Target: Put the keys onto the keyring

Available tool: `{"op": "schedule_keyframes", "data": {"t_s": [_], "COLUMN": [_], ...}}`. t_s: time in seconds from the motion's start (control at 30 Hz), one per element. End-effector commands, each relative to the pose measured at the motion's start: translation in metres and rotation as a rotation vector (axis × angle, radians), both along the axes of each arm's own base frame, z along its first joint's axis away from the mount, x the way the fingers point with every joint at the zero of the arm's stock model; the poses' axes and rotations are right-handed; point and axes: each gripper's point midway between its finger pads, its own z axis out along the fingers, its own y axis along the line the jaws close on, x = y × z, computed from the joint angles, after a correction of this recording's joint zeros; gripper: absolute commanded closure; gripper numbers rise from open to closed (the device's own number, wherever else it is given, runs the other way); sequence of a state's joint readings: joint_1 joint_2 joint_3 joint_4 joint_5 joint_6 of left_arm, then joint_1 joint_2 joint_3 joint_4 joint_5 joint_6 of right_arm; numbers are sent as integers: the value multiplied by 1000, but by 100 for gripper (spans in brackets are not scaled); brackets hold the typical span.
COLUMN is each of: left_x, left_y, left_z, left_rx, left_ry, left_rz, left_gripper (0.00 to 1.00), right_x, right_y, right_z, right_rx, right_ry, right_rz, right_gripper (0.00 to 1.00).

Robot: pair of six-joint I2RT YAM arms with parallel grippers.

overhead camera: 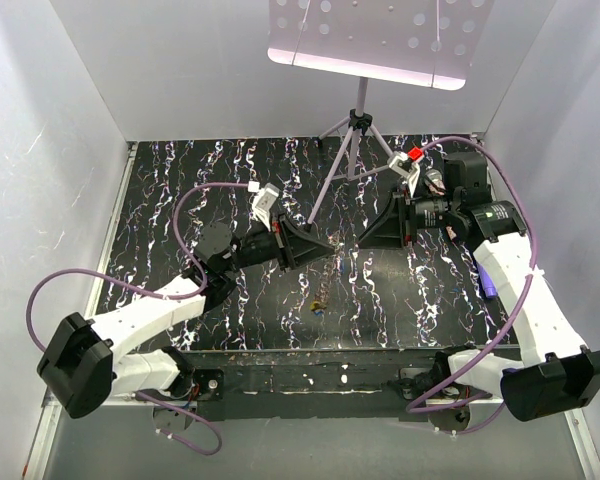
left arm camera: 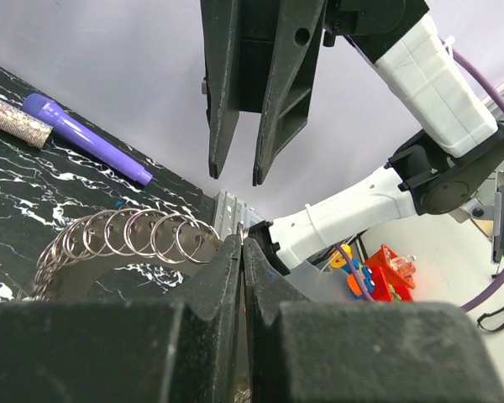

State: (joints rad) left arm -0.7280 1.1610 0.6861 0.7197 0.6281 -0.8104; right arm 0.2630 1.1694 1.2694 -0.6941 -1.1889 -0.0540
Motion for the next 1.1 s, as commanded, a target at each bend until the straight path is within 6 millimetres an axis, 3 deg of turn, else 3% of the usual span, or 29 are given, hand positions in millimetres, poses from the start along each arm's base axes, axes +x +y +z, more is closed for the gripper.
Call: {"op": "schedule_keyframes", "data": {"t_s": [0.0,0.13,0.3,0.8,1.07], "left_x": [5,5,7,8,6], "left_y": [-7,-11,-14,-17,-17], "left_z": [33,35,35,36,38], "left_rx": [-78,-97,-97,-116,-126], "left_ry": [-93,-107,-107,-101,-102], "left_rz": [41,32,31,24,29], "left_gripper": [100,100,100,100,100], "right_x": [1,4,0,1,5], "right_y": [4,6,11,18,20], "right_z": [19,17,13,1,-5], "right_rx": [65,69,72,53,35], "right_ry": [-44,-17,-3,19,25], "right_rz": [28,36,63,65,40], "right_gripper": [69,74,75,73,66]}}
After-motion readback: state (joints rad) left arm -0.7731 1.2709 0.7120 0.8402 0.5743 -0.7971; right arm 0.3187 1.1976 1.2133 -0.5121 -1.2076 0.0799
